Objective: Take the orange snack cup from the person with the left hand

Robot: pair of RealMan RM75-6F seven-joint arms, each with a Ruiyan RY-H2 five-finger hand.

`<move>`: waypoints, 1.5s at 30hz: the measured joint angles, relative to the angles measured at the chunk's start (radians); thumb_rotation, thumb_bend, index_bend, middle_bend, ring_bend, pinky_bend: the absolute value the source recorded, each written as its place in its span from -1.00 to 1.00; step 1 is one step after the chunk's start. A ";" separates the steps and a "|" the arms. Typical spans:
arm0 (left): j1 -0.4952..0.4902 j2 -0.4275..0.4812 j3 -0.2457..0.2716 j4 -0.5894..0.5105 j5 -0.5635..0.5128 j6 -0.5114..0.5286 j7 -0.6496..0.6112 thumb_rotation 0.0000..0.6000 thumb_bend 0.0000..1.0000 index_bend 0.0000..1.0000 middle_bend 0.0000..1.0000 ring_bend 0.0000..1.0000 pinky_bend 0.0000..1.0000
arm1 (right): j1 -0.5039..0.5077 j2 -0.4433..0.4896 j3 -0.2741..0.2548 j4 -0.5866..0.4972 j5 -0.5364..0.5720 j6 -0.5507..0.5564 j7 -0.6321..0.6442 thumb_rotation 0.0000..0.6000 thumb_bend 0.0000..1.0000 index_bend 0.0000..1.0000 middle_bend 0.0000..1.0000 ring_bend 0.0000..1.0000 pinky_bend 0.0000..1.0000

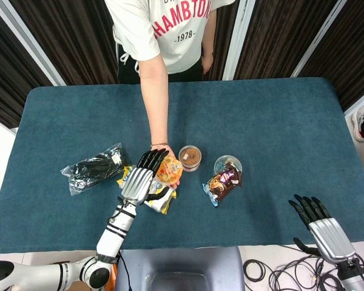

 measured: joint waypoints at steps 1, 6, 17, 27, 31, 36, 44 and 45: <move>0.000 -0.001 -0.001 0.002 -0.001 -0.001 -0.002 1.00 -0.40 -1.00 -0.87 -0.96 -0.85 | 0.000 0.001 0.001 0.000 0.002 -0.001 0.001 1.00 -0.58 -1.00 -1.00 -1.00 -1.00; -0.009 -0.013 -0.003 0.033 -0.005 -0.013 -0.004 1.00 -0.40 -1.00 -0.87 -0.96 -0.85 | -0.003 0.009 0.000 0.003 0.004 0.006 0.009 1.00 -0.58 -1.00 -1.00 -1.00 -1.00; -0.021 -0.061 -0.007 0.085 -0.002 -0.023 -0.056 1.00 -0.43 -1.00 -0.81 -0.82 -0.79 | -0.009 0.022 -0.003 0.014 -0.007 0.029 0.053 1.00 -0.58 -1.00 -1.00 -1.00 -1.00; -0.035 -0.117 -0.016 0.184 0.022 -0.005 -0.086 1.00 -0.45 -0.51 -0.47 -0.41 -0.42 | -0.011 0.029 -0.006 0.020 -0.018 0.038 0.075 1.00 -0.58 -1.00 -1.00 -1.00 -1.00; -0.043 -0.157 -0.019 0.264 0.058 0.022 -0.119 1.00 -0.45 -0.30 -0.29 -0.25 -0.20 | -0.013 0.031 -0.006 0.022 -0.020 0.045 0.082 1.00 -0.58 -1.00 -1.00 -1.00 -1.00; -0.052 -0.195 -0.018 0.346 0.117 0.071 -0.163 1.00 -0.45 -0.09 -0.07 -0.06 0.01 | -0.016 0.034 -0.008 0.025 -0.023 0.052 0.092 1.00 -0.58 -1.00 -1.00 -1.00 -1.00; -0.042 -0.178 -0.010 0.328 0.188 0.145 -0.189 1.00 -0.45 -0.04 -0.02 -0.01 0.06 | -0.016 0.032 -0.008 0.026 -0.024 0.049 0.087 1.00 -0.58 -1.00 -1.00 -1.00 -1.00; -0.037 -0.165 -0.007 0.306 0.196 0.153 -0.183 1.00 -0.45 -0.04 -0.02 -0.01 0.06 | -0.016 0.032 -0.007 0.025 -0.023 0.048 0.084 1.00 -0.58 -1.00 -1.00 -1.00 -1.00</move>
